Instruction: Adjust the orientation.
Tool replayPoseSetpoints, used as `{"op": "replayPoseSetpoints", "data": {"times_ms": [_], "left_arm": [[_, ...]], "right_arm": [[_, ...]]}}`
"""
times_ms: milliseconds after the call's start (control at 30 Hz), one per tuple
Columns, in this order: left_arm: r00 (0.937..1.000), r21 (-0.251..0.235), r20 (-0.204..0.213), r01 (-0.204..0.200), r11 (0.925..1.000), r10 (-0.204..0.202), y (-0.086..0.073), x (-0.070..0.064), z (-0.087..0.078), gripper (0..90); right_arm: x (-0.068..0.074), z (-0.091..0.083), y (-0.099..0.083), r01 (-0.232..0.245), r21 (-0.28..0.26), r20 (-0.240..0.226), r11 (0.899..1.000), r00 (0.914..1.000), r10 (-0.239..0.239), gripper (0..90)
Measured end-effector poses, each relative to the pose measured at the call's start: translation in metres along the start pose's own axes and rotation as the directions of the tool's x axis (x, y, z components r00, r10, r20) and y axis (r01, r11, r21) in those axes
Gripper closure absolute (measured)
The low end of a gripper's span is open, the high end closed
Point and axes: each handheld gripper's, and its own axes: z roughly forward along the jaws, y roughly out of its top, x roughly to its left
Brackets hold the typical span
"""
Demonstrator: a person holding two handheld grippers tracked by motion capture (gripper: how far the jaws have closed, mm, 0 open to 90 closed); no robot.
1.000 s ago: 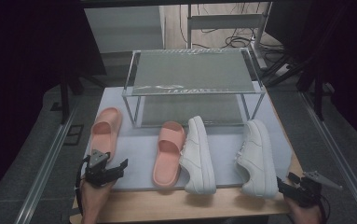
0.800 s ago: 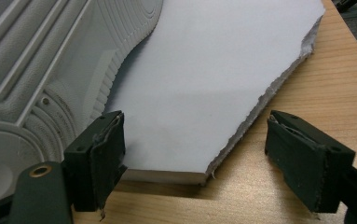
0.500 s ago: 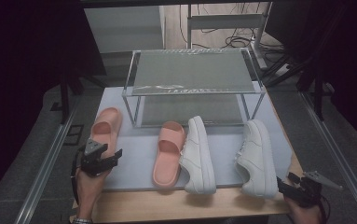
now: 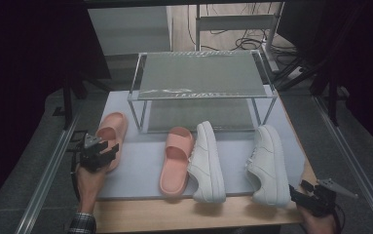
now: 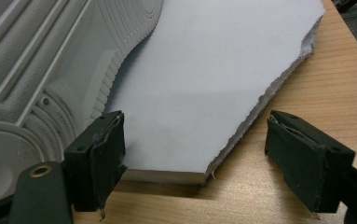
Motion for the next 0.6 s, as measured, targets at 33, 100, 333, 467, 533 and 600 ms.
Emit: {"op": "replayPoseSetpoints", "data": {"times_ms": [33,100,333,467,533,600], "left_arm": [[1.0000,0.005,-0.009,-0.002,1.0000,0.002,0.002,0.001,0.003,54.9],[0.9998,0.018,-0.020,-0.004,0.9998,0.005,0.007,0.003,0.009,58.4],[0.9991,0.051,-0.041,0.005,0.9987,-0.003,0.020,0.006,0.026,65.2],[0.9987,0.063,-0.050,0.007,0.9980,-0.003,0.026,0.006,0.036,67.9],[0.9981,0.067,-0.062,0.005,0.9977,-0.001,0.027,0.006,0.040,70.9],[0.9980,0.067,-0.063,0.010,0.9977,-0.006,0.028,0.007,0.043,71.9]], "right_arm": [[0.000,0.000,0.000,0.000,0.000,0.000,1.000,1.0000,0.000,20.2],[0.000,0.000,0.000,0.000,0.000,0.000,1.000,1.0000,0.000,20.2],[0.000,0.000,0.000,0.000,0.000,0.000,1.000,1.0000,0.000,20.2],[0.000,0.000,0.000,0.000,0.000,-0.001,1.000,1.0000,0.000,20.2],[0.000,0.000,0.000,0.000,0.000,-0.001,1.000,1.0000,0.000,20.2],[0.000,0.000,0.000,-0.001,0.000,-0.001,1.000,1.0000,0.001,20.2]]}}
